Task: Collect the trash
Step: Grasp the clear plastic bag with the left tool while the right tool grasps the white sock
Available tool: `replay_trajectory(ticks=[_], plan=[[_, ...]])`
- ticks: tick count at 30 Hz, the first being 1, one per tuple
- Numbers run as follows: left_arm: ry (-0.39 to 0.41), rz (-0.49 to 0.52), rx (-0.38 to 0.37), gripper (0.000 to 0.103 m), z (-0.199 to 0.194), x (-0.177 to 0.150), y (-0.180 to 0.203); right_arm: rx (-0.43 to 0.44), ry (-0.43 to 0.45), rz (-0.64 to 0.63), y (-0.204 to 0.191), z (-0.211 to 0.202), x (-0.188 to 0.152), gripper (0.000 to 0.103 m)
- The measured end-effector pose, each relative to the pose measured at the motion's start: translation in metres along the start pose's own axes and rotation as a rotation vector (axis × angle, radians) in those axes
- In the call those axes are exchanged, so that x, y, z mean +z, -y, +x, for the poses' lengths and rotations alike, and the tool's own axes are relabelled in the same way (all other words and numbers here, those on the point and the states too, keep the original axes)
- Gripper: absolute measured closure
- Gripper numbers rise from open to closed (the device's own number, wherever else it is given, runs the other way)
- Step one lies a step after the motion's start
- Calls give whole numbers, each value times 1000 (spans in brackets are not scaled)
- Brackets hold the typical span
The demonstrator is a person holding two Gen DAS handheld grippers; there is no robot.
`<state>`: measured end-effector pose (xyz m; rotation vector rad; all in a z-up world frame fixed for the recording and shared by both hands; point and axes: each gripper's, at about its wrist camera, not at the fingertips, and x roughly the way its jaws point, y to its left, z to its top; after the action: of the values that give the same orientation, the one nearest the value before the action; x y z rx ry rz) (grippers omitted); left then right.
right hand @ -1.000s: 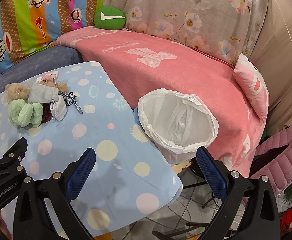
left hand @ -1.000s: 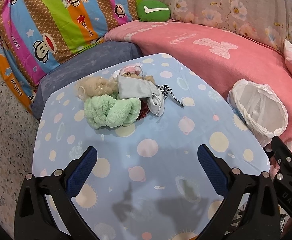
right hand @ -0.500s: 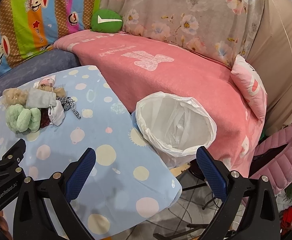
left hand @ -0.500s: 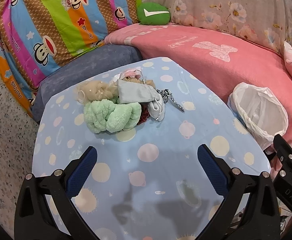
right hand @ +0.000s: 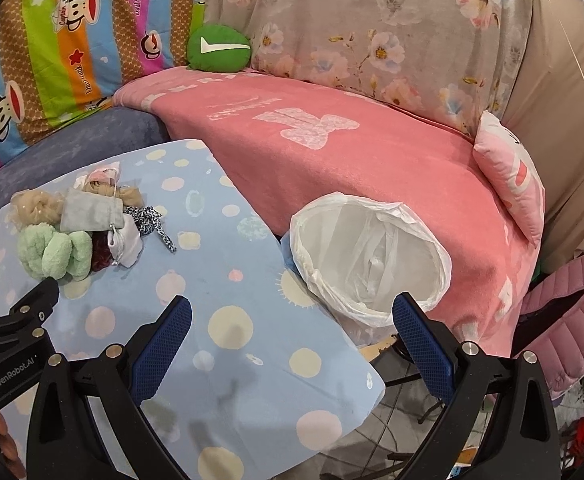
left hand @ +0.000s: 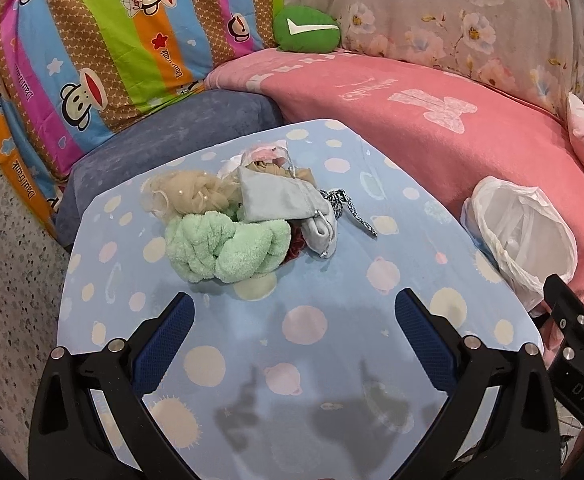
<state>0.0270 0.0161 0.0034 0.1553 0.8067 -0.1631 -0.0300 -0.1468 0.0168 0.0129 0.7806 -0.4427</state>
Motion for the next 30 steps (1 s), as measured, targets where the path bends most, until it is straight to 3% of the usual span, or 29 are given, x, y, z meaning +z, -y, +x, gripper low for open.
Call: replay_trajectory(ticks=[6, 14, 21, 27, 30], plan=[[-2, -37, 25, 7, 22, 19, -33, 49, 14, 2, -17, 7, 14, 7], [-27, -168, 59, 7, 61, 50, -99, 161, 16, 11, -51, 27, 35, 7], [-61, -208, 5, 8, 98, 75, -129, 243, 4, -9, -93, 48, 49, 7], [-99, -225, -59, 21, 122, 85, -138, 303, -10, -41, -132, 64, 58, 7], [-125, -224, -94, 41, 130, 86, -141, 342, -22, -64, -153, 72, 61, 7]])
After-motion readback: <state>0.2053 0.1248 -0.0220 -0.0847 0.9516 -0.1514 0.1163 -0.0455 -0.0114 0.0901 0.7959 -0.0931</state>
